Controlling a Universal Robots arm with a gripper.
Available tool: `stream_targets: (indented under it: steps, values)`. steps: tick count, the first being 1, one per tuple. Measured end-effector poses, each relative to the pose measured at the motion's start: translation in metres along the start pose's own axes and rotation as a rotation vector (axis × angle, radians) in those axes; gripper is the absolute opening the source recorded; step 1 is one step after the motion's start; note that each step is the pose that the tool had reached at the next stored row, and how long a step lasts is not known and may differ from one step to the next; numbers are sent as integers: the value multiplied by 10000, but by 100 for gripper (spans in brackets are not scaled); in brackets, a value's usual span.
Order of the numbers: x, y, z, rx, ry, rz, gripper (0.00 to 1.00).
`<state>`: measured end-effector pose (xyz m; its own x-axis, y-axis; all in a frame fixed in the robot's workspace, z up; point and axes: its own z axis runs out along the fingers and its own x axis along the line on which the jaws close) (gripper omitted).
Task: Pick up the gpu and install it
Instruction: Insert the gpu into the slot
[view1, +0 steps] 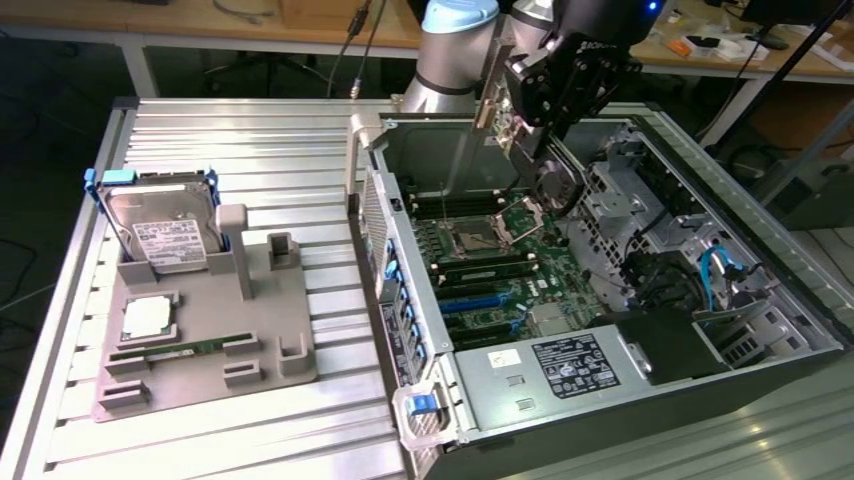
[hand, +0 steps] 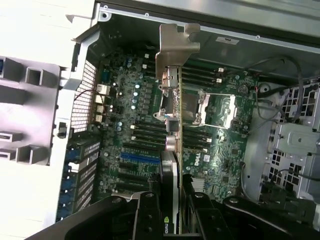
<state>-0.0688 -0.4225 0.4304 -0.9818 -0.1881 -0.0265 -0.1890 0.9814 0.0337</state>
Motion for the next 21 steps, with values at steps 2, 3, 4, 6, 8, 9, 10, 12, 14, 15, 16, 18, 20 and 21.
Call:
stream_targets:
  steps: [2,3,4,6,8,9,10,12,14,15,16,18,20,21]
  values:
    - [0,0,0,-6,8,-223,27]
    - [0,0,0,-10,12,-355,27]
    - [0,0,0,-12,15,-455,27]
    - [0,0,0,-20,24,-724,27]
    - [0,0,0,-27,35,-1023,27]
    - [0,0,0,-30,38,-1132,27]
    - [0,0,0,-34,42,-1262,27]
    - [0,0,0,-40,51,-1518,27]
    - [0,0,0,-47,60,-1783,27]
    - [0,0,0,-50,64,-1885,27]
    - [0,0,0,-53,68,-2009,27]
    - [0,0,0,-59,76,-2241,27]
    - [0,0,0,-65,84,-2470,27]
    - [0,0,0,-68,88,-2577,27]
